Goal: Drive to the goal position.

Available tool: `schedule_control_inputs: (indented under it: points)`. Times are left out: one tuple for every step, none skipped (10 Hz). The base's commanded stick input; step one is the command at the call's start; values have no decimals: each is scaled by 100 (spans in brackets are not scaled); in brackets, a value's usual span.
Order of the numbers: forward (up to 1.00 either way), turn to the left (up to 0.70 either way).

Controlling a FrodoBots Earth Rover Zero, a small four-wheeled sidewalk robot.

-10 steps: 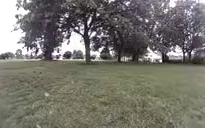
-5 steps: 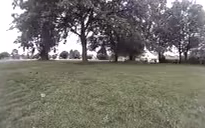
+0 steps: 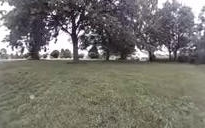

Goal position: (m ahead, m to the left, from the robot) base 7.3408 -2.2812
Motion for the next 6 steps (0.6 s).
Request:
schedule_control_inputs:
  points:
    - [0,-70]
    - [0,-70]
    - [0,-70]
    - [0,-70]
    - [0,-70]
    - [0,-70]
